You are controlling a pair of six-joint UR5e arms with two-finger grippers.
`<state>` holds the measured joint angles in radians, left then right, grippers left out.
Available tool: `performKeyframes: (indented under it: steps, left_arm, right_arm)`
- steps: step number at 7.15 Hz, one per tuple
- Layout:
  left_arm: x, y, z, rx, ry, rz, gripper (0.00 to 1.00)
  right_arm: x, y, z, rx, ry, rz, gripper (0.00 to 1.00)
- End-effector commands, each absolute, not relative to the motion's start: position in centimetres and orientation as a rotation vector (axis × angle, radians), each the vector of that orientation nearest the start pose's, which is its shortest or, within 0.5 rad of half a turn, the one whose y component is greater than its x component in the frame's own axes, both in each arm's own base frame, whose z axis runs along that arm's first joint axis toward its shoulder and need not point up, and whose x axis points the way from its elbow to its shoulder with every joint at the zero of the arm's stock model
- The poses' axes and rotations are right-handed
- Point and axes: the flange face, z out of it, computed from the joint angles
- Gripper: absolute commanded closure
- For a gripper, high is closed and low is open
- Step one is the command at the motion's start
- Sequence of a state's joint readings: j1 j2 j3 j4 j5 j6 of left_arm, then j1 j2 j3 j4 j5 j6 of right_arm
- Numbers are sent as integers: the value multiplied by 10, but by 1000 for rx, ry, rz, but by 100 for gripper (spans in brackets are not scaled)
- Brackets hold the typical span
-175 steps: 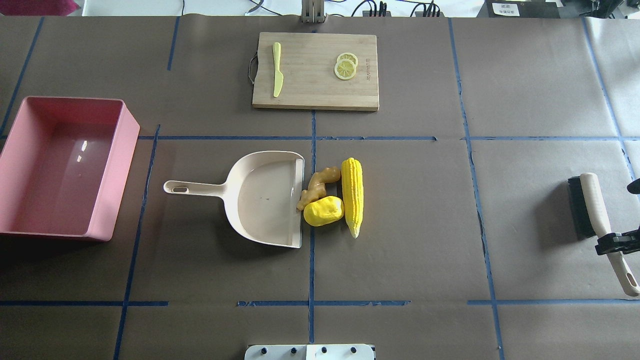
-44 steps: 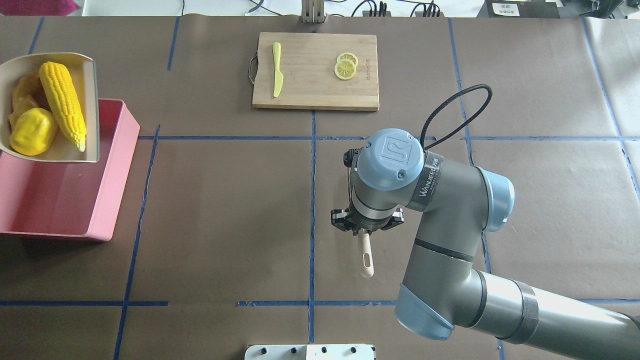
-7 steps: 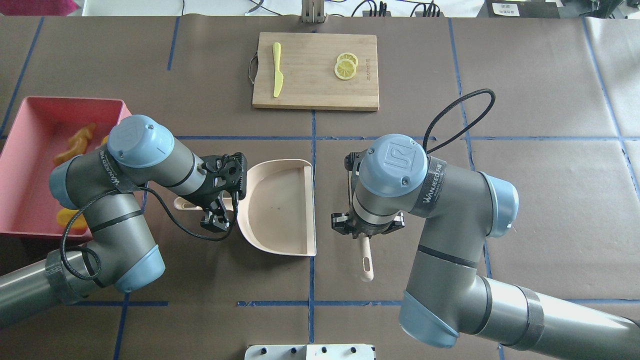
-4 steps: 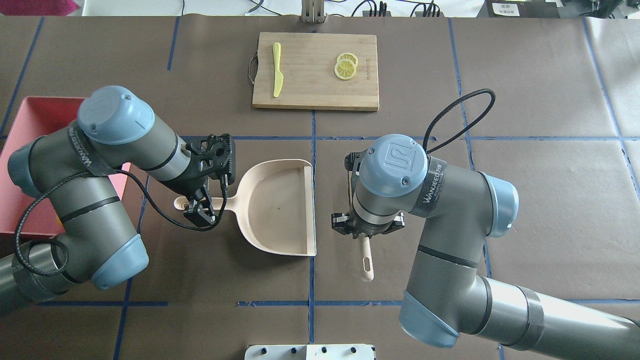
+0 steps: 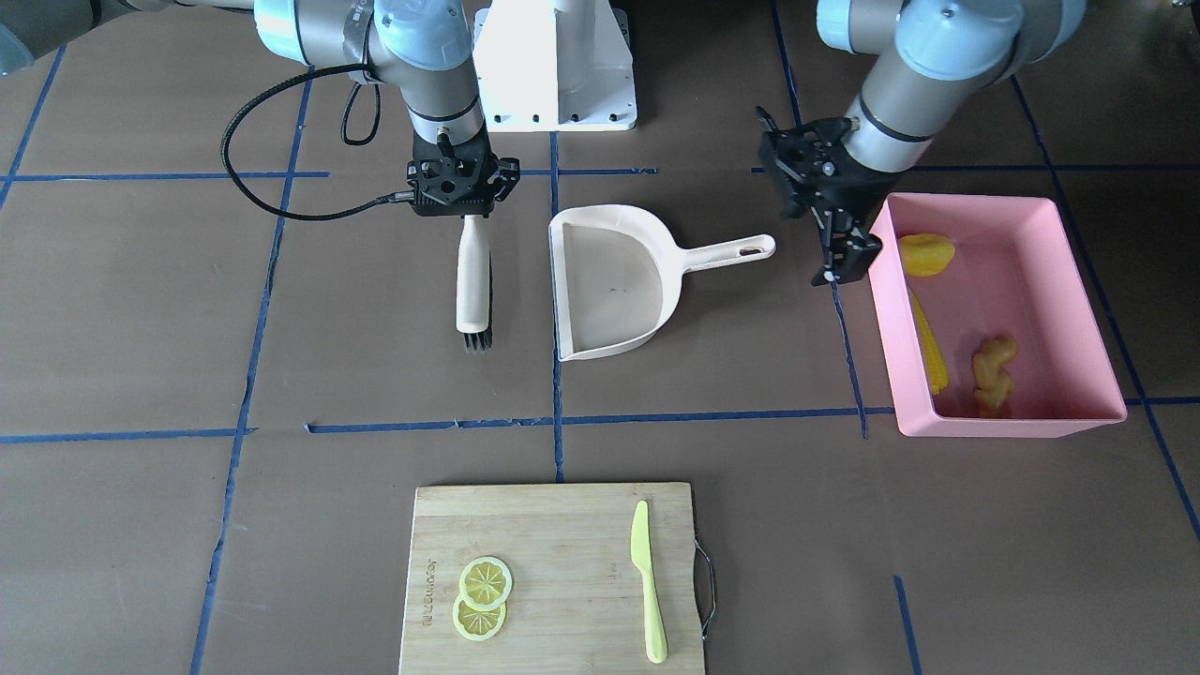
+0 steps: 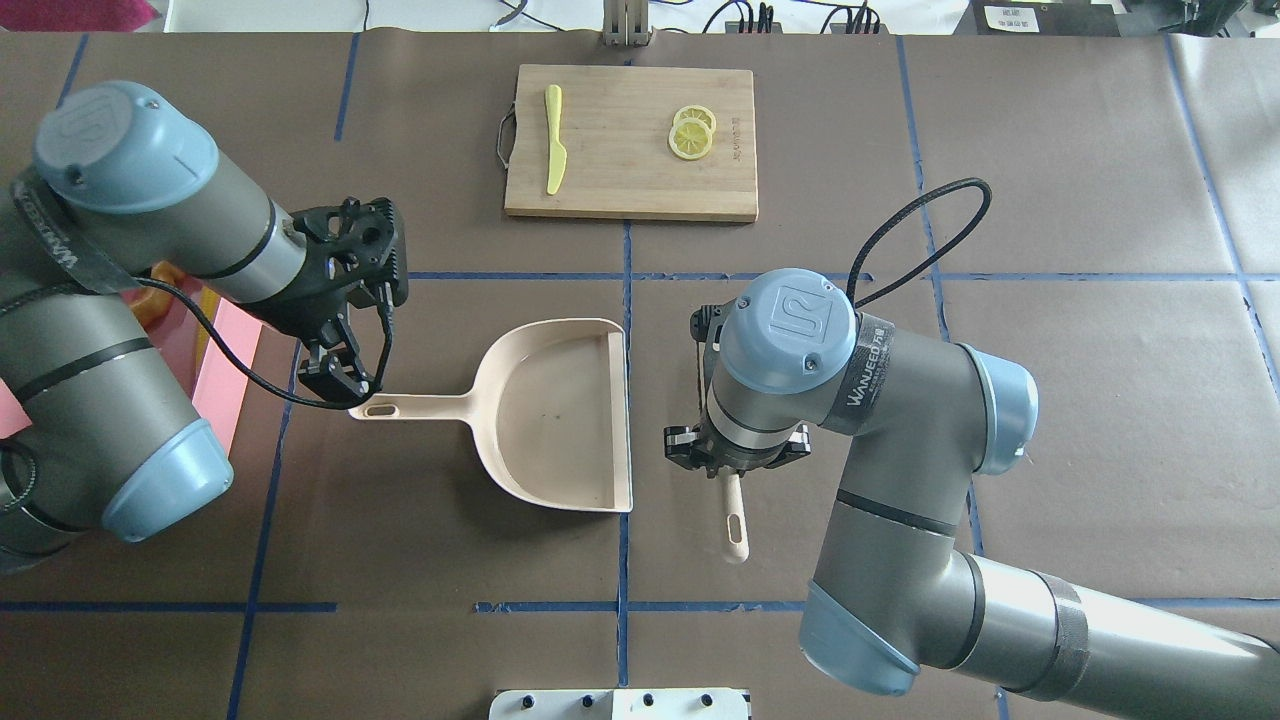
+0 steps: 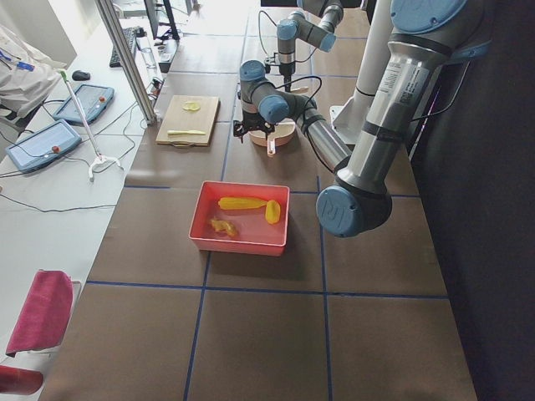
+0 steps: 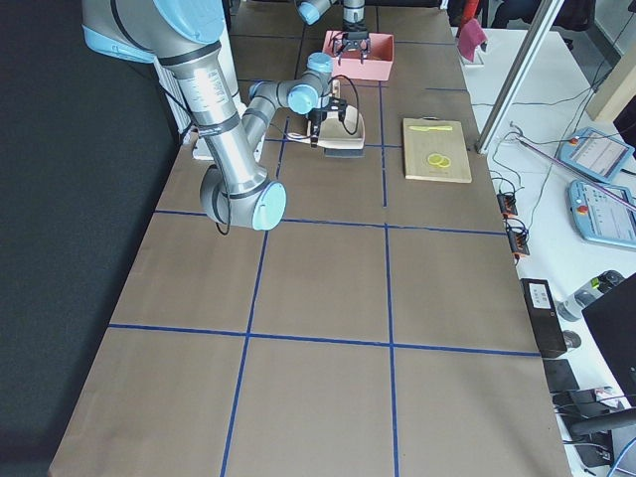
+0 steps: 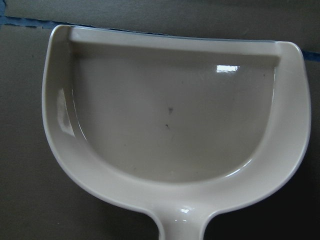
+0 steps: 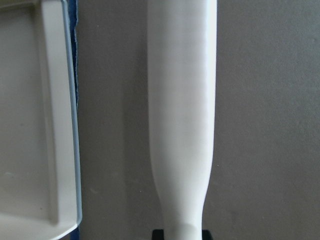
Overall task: Sweep and dump trash into bin
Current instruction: 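Lower the empty dustpan onto the table with the left gripper and release, then carry the brush back with the right gripper and set it down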
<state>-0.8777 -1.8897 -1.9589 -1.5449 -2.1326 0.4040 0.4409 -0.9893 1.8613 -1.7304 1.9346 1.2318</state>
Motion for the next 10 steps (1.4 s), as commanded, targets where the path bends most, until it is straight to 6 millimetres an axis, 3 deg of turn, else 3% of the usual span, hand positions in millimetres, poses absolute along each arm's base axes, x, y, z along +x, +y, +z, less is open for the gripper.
performKeyframes:
  steps: [1,2,3,4,5,6,7,8,10]
  left_arm:
    - [190,-517,403,505,591,1047,0]
    - [138,-541,450,429,570,923,0]
    - [60,-540,508,347,609,748,0]
    - [-5,-541,547,289,659,556,0]
    - [-31,-526,588,224,708,463,0]
    - [-59,-498,621,162,736,335,0]
    - [-76,-482,629,126,786,214,0]
    - [-76,-468,643,79,798,155,0]
    - [-82,-464,655,56,722,121,0]
  right_arm:
    - [-521,-353,227,-58,-778,-33,100]
    - [-521,-353,227,-57,-778,-37,100]
    - [-521,-353,227,-57,-778,-36,100]
    - [-520,-353,228,-58,-778,-33,100]
    - [-521,-353,227,-58,-778,-33,100]
    - [-521,-353,225,-55,-781,-33,100]
    - [-520,-353,225,-55,-783,-33,100]
    - [-519,-353,224,-54,-784,-34,100]
    - [-510,-364,223,-54,-789,-21,100]
